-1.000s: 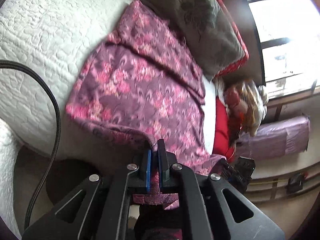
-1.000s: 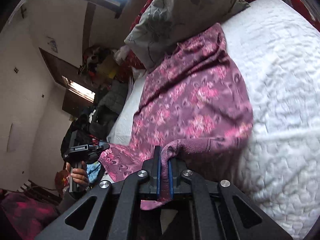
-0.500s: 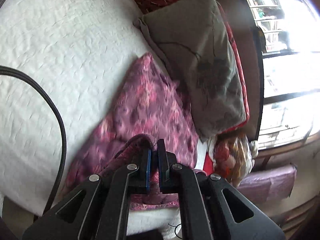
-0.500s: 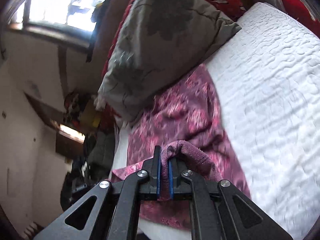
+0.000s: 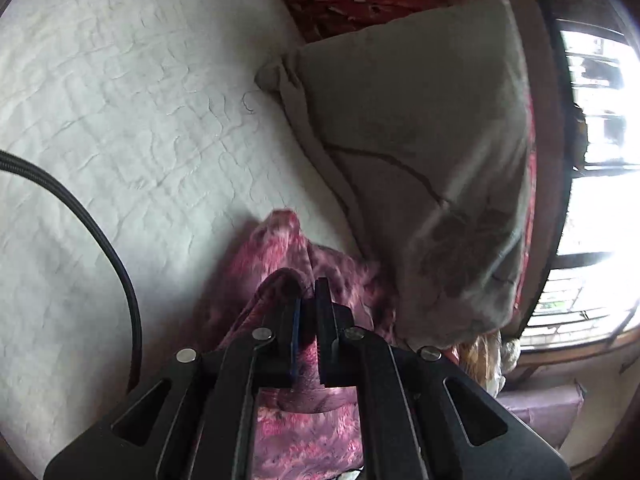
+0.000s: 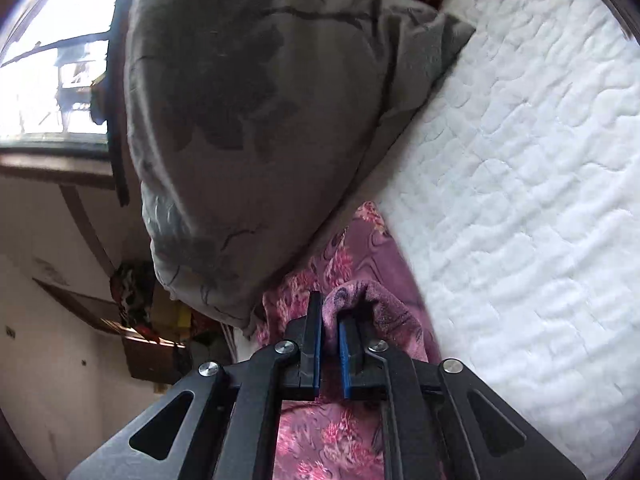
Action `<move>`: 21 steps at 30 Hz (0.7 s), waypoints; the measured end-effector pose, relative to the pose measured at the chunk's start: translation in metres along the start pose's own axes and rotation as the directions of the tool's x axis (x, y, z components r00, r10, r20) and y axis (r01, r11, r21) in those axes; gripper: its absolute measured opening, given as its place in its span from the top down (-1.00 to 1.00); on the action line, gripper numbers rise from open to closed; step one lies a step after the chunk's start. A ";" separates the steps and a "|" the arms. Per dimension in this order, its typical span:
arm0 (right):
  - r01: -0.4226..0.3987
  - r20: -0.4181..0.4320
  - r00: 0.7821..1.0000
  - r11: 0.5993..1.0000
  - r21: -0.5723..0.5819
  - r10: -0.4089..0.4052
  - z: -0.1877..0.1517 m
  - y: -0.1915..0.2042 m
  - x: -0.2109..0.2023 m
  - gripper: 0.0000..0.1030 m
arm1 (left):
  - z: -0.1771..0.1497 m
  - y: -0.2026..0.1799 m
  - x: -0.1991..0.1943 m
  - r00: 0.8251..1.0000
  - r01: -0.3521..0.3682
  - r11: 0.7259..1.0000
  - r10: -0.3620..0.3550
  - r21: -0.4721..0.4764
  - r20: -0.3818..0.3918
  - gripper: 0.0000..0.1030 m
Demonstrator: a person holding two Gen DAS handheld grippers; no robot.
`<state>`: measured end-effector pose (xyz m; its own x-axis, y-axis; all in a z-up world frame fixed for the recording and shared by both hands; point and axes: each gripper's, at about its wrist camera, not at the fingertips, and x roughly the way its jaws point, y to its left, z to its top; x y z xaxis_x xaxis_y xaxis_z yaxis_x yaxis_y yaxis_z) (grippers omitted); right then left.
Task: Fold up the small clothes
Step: 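Lay the hem onto the collar and open both grippers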
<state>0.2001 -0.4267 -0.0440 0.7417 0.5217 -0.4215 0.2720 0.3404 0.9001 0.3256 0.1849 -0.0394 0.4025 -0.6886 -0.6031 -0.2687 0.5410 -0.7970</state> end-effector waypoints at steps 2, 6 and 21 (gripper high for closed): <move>-0.020 0.014 1.000 0.999 0.028 0.019 0.011 0.002 0.006 0.80 | 0.015 -0.001 0.005 0.999 0.024 0.999 -0.023 -0.043 0.024 0.93; -0.079 0.148 0.987 0.993 0.092 0.064 0.027 0.000 0.000 0.57 | 0.032 0.001 -0.012 0.988 0.110 0.987 -0.095 -0.118 0.124 0.55; 0.164 0.130 0.983 0.936 -0.310 -0.129 -0.010 0.033 -0.015 0.19 | -0.096 -0.009 -0.024 0.992 0.069 0.840 0.001 0.538 -0.129 0.10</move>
<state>0.1922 -0.4155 -0.0090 0.7737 0.3672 -0.5164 0.1863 0.6471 0.7393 0.2344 0.1504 -0.0209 0.2861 -0.7444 -0.6033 0.2727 0.6669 -0.6935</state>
